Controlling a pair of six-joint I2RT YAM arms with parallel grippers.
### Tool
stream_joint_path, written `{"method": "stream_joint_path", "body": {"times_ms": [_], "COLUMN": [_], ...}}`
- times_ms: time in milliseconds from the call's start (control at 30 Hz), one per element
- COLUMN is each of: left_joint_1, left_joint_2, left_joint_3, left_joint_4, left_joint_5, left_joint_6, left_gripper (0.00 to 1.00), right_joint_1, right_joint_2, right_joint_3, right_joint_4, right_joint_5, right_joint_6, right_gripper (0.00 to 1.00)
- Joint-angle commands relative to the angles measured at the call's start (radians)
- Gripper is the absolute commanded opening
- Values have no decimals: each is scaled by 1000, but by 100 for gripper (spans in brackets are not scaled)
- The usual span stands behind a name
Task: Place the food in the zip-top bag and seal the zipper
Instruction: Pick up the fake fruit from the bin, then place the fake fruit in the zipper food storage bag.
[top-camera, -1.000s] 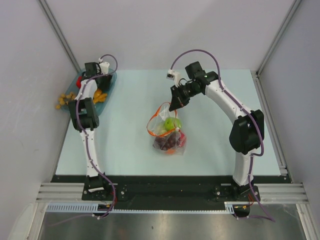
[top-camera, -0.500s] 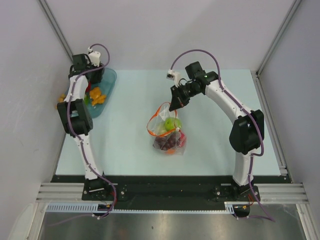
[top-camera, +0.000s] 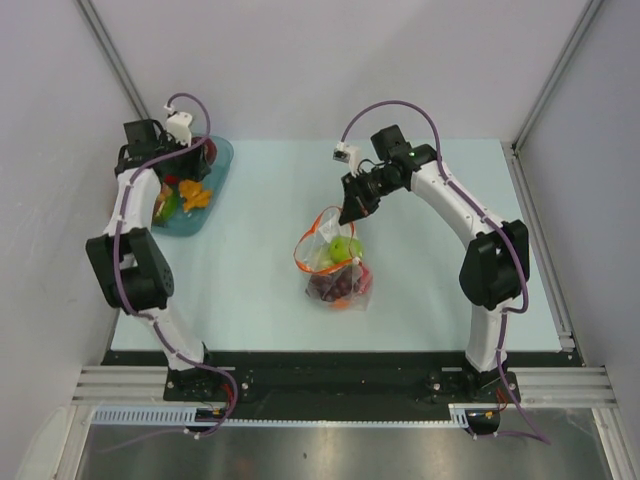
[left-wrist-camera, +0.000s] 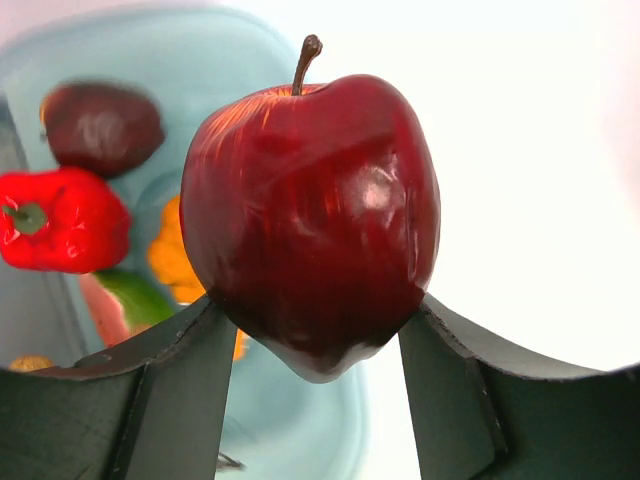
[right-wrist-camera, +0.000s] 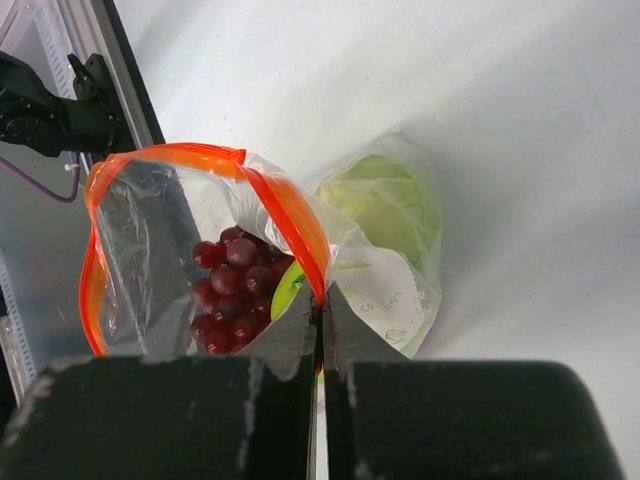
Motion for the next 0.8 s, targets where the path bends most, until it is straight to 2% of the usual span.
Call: {"method": "stream_joint_path", "body": {"times_ms": [0,100,267,333,433,633,733,767], "left_joint_1": [-46,-136,-372,-479,-575,-707,-730,-733], "left_joint_2": [-270,-414,-582,-603,-607,-564,-524,-508], "left_joint_3": [-94,-154,-206,-220,-244,-300,-289,-280], "left_joint_4": [-95,-225,-408,-434,-454,-514,-534,-536], "left_joint_5": [233,284,295,264,253,189,152,132], "left_joint_6": [19,107,215,232,223,307,318,309], "left_gripper": [28,29,32,34,36,42,53,63], "right_joint_1": [5,8,18,26,35,51,57,57], "right_joint_2": [-70,-89,-112,-126,-144,-175,-179,-181], "right_joint_3": [-16,-33,-56,-69,-89,-110,-112,-112], "right_joint_4": [4,10,19,21,25,39,41,39], "right_joint_5": [-30,-36,-43,-45,-43,-36,-31,-31], "right_joint_6": [-31,-36,-42,-43,-45,-43,-43,-43], "right_gripper": [0,0,0,0,0,0,0,0]}}
